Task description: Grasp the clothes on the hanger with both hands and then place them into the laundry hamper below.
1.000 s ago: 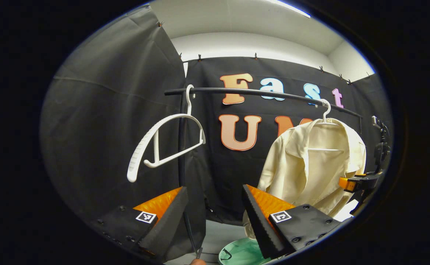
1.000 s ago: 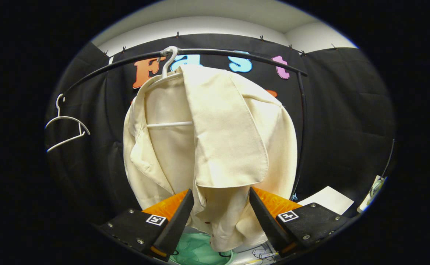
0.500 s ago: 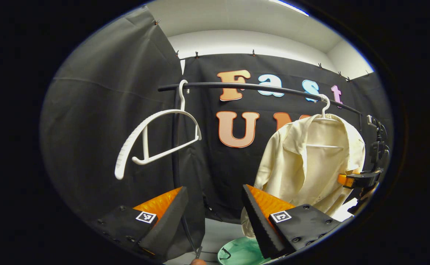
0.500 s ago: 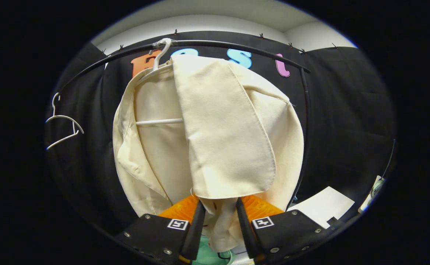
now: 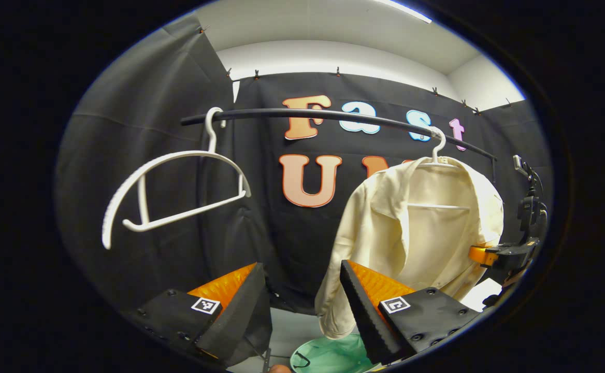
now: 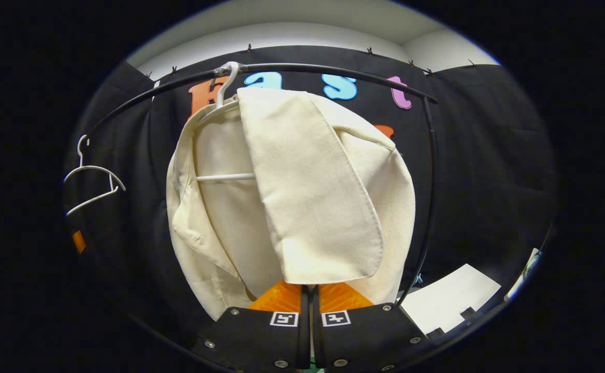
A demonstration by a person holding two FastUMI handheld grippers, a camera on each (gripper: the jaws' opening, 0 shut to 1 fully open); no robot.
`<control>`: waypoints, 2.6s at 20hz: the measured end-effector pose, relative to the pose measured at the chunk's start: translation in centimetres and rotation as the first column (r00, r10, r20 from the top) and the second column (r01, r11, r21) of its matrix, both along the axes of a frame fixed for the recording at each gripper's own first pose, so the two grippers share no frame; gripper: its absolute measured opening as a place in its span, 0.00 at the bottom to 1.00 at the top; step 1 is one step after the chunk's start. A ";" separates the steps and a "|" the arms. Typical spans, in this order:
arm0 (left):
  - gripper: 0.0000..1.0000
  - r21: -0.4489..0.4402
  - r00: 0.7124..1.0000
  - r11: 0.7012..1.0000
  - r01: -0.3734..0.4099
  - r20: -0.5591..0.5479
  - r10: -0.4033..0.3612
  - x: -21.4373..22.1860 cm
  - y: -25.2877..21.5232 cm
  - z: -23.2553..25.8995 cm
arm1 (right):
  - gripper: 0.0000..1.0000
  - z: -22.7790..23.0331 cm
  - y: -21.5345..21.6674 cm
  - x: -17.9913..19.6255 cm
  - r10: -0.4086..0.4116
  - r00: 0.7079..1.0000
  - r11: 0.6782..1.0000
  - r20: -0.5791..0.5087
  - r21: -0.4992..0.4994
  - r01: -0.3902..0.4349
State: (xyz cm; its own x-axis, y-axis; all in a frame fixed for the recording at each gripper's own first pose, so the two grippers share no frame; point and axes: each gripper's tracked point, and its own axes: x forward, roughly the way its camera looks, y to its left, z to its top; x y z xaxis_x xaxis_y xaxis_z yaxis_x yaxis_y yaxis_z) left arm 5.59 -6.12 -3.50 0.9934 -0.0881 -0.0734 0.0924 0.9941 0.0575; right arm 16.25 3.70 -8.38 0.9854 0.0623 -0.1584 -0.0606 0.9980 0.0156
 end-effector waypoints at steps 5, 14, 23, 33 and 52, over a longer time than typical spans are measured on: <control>0.98 -0.024 0.995 0.995 0.100 0.011 -0.100 1.9 -5.5 0.0 | 0.02 0.6 -0.5 -0.8 0.018 1.000 1.000 -0.004 0.006 -0.018; 0.97 -0.024 0.975 0.975 0.221 0.000 -0.221 5.9 -13.9 -1.4 | 0.02 1.2 -1.5 -1.5 0.032 0.999 0.999 -0.004 0.009 -0.032; 0.97 -0.016 0.965 0.966 0.260 -0.023 -0.260 9.9 -18.6 -3.3 | 0.02 1.5 -2.0 -1.8 0.065 0.998 0.998 -0.005 0.013 -0.065; 1.00 0.000 0.970 0.972 0.237 -0.057 -0.236 14.1 -19.2 -5.9 | 0.02 1.6 -1.9 -1.6 0.090 0.996 0.996 -0.015 0.012 -0.090; 0.07 -0.006 0.948 0.953 0.304 -0.101 -0.303 15.1 -19.4 -6.2 | 0.02 4.4 -2.3 -3.3 0.073 0.997 0.997 0.033 0.019 -0.074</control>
